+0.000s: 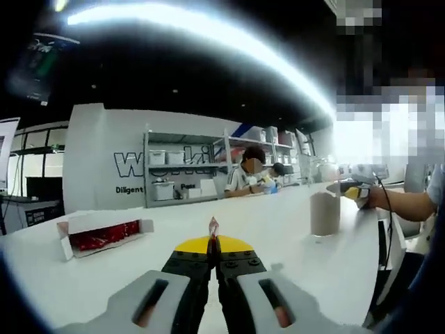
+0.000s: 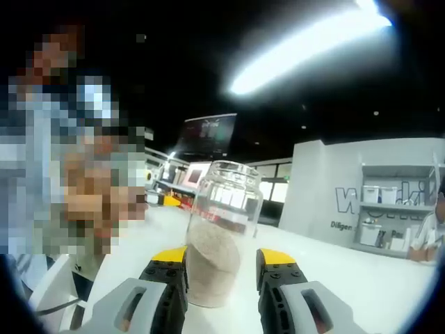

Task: Tear open the coffee pouch, take out the coffee, and pour the coffee from the pouch into the cup

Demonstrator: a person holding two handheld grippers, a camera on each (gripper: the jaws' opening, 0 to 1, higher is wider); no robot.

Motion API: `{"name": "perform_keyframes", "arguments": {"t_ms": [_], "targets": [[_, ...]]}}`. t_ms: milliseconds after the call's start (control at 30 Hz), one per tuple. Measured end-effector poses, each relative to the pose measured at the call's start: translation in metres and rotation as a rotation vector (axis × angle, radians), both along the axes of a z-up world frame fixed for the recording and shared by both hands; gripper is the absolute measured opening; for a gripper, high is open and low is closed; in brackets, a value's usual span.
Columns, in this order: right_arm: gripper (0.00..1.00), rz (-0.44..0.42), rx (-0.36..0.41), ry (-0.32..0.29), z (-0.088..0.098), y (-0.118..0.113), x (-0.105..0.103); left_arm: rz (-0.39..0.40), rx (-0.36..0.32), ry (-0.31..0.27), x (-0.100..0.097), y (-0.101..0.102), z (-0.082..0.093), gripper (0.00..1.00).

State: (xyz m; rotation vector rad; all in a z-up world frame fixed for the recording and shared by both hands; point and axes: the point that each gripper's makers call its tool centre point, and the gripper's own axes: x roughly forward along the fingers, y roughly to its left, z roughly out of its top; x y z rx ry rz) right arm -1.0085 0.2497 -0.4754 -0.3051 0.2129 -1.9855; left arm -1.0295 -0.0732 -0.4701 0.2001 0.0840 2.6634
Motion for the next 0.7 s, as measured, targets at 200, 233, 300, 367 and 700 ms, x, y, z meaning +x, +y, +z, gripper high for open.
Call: {"name": "perform_keyframes", "arguments": {"t_ms": [200,233,300,367,700], "targets": [[0.39,-0.001,0.004,0.001,0.000,-0.001,0.000,0.008,-0.017,-0.008,-0.003,-0.005,-0.002,0.05],[0.39,-0.001,0.004,0.001,0.000,0.000,0.000,0.013,-0.028,-0.012,-0.004,-0.007,-0.004,0.05],[0.39,-0.004,0.003,0.001,0.000,0.000,-0.001,0.032,-0.042,-0.014,-0.006,-0.013,-0.005,0.05],[0.39,-0.005,0.003,0.002,0.000,0.000,-0.001,0.040,-0.045,-0.019,-0.009,-0.020,-0.006,0.05],[0.39,-0.008,0.004,0.004,-0.001,0.001,-0.001,0.055,-0.064,-0.031,-0.010,-0.023,-0.010,0.05]]}}
